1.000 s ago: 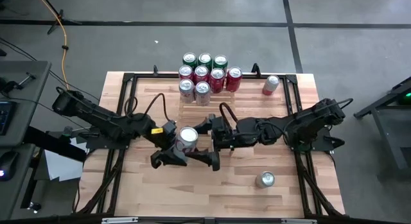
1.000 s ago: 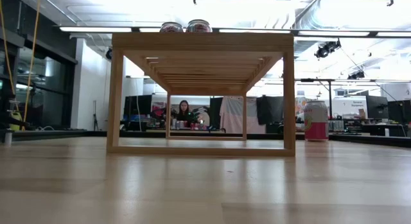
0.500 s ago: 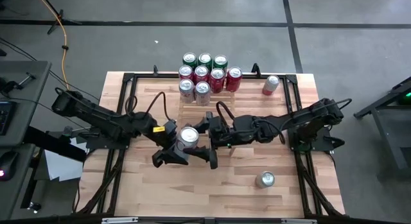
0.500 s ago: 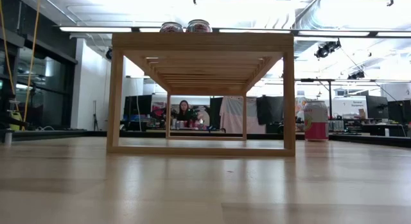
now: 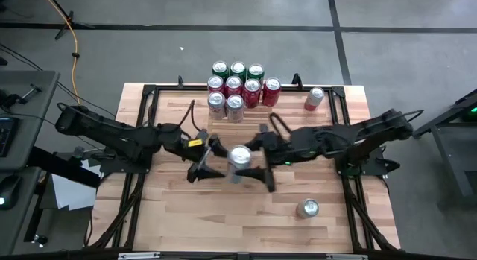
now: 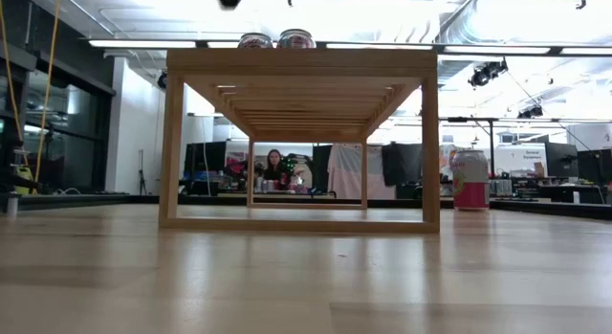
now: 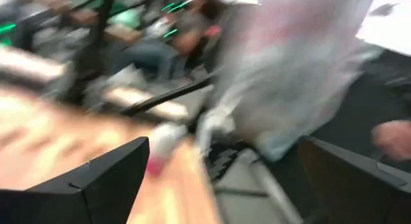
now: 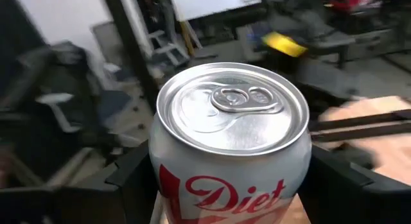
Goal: Place canned beverage on shelf
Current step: Put the top silver soda can on the shelf aligned with the other silver soda cans
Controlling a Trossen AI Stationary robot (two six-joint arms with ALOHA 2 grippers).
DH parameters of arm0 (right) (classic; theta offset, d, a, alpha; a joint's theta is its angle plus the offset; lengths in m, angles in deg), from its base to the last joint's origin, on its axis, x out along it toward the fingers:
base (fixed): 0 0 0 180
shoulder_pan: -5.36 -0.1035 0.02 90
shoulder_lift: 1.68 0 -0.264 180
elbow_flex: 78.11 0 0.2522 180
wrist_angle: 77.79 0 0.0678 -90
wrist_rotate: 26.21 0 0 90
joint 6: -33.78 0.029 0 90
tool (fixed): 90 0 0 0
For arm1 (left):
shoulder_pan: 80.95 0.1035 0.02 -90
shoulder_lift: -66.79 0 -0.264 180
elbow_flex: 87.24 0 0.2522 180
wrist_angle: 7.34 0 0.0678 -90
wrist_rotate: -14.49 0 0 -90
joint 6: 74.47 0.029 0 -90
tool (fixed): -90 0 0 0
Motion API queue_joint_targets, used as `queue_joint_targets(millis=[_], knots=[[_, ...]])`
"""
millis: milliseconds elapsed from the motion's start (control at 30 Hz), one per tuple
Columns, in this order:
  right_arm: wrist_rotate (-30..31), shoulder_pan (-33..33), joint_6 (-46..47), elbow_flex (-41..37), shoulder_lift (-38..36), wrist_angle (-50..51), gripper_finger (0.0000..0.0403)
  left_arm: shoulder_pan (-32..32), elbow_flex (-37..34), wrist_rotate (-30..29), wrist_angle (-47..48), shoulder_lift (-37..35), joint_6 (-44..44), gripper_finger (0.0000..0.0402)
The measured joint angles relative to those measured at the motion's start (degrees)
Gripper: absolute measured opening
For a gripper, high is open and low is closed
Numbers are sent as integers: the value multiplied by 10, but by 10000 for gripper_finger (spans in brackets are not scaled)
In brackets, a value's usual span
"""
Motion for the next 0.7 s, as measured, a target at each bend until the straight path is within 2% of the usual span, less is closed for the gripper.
queue_joint_targets(millis=[100,200,300,400,467,567,700], knots=[[26,-18,31,3,-32,76,282,33,-2,-4,76,-44,11,390],[95,-43,67,2,-41,169,282,66,-1,0,131,-104,28,387],[172,-64,138,0,-40,281,282,93,-1,-6,154,-160,58,387],[207,-82,213,-34,-40,314,282,109,-1,-29,152,-213,97,387],[210,-88,251,-78,-44,314,282,115,-1,-46,154,-240,120,387],[214,-81,284,-153,-69,251,282,122,-1,-67,154,-266,132,387],[202,-36,238,-242,-113,110,282,129,-1,-75,154,-275,131,387]])
